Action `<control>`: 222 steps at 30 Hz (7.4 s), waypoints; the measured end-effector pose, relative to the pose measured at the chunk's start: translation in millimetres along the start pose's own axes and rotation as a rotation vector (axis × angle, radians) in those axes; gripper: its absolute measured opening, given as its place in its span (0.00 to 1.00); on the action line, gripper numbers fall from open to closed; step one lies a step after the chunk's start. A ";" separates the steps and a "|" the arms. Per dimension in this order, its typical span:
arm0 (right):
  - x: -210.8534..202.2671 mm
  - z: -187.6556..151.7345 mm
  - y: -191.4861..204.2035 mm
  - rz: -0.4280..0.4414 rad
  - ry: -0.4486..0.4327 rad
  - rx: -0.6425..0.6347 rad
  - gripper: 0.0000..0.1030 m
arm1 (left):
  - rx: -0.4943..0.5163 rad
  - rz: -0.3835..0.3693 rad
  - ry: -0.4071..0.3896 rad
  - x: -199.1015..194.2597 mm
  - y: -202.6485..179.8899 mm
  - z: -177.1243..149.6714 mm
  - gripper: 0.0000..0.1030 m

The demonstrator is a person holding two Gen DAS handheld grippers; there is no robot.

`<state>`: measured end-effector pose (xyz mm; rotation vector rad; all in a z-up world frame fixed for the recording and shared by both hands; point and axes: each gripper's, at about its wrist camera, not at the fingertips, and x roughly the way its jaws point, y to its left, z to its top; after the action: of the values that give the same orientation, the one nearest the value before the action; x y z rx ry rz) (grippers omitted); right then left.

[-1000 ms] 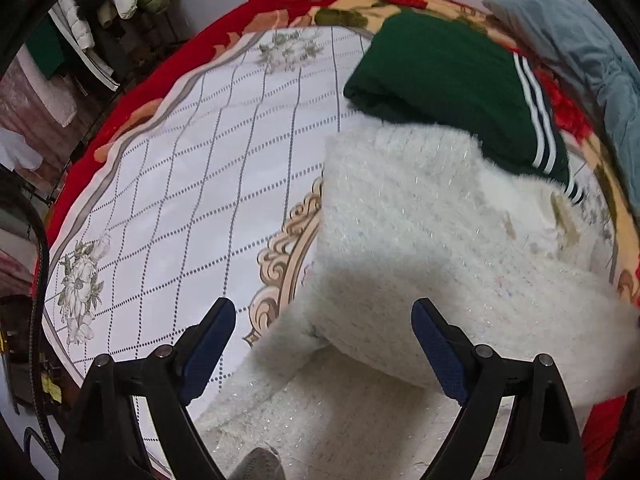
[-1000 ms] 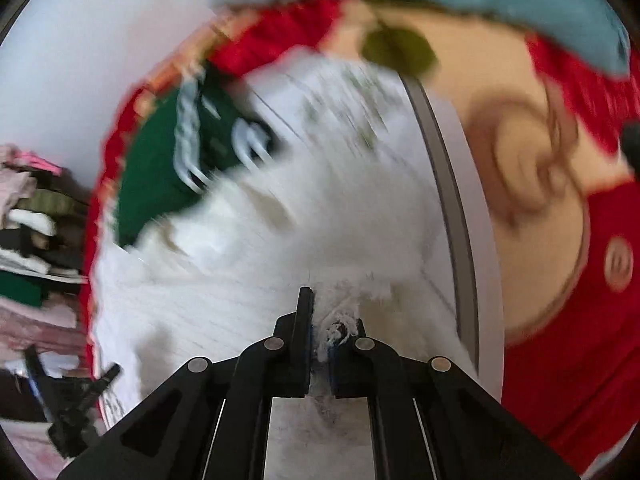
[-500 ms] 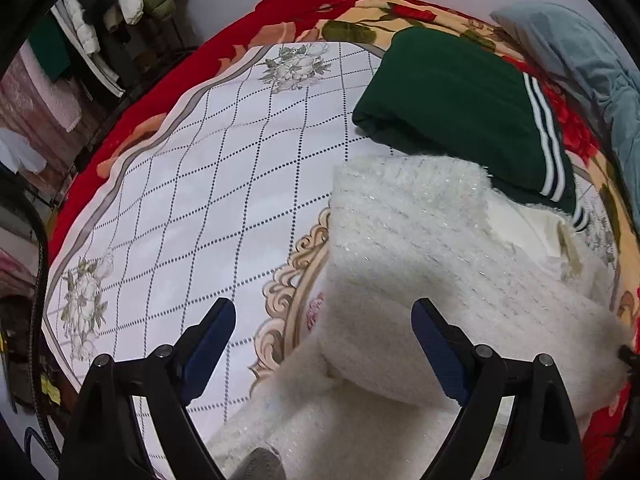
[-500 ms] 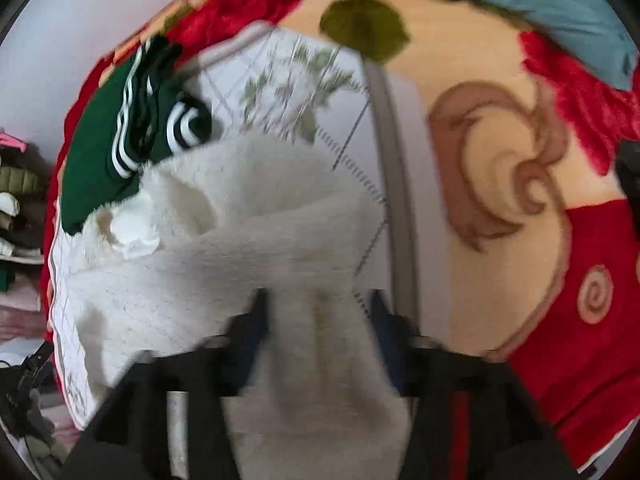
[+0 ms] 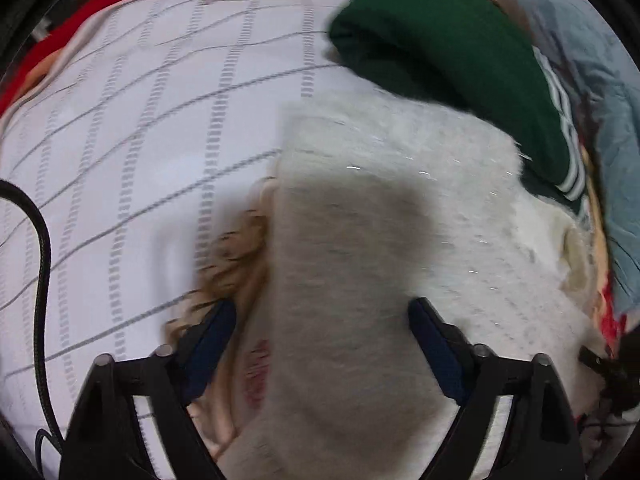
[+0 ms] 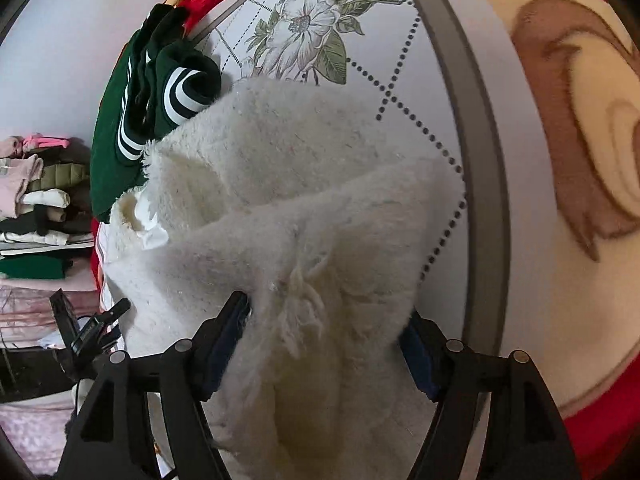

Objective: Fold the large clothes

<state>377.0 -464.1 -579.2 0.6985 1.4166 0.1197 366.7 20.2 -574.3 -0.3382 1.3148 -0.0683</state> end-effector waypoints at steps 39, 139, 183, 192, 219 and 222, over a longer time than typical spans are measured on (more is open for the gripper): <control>7.8 -7.7 208.5 -0.118 -0.011 -0.058 0.45 | 0.075 0.523 -0.181 -65.2 33.7 -13.9 0.89; -37.1 -218.3 -73.4 -0.250 0.386 0.027 0.37 | 0.121 0.585 0.142 -25.7 -47.4 -230.1 1.00; -44.8 -246.1 34.9 -0.277 0.182 -0.265 0.54 | 0.083 0.682 -0.124 -80.0 -58.9 -197.3 1.00; -101.1 -203.9 3.1 -0.178 0.156 -0.409 0.62 | 0.177 0.778 -0.070 -70.6 -171.9 -267.6 1.00; -32.4 -87.8 -34.8 0.350 0.269 -0.371 0.77 | 0.428 0.763 -0.010 19.9 -260.4 -313.2 0.21; -11.3 -84.0 -25.6 0.380 0.296 -0.340 0.89 | 0.364 0.675 -0.049 -2.2 -253.4 -308.2 0.11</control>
<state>288.7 -458.6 -581.9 0.6762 1.4790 0.7708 107.3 -282.9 -566.2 0.4177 1.2796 0.2657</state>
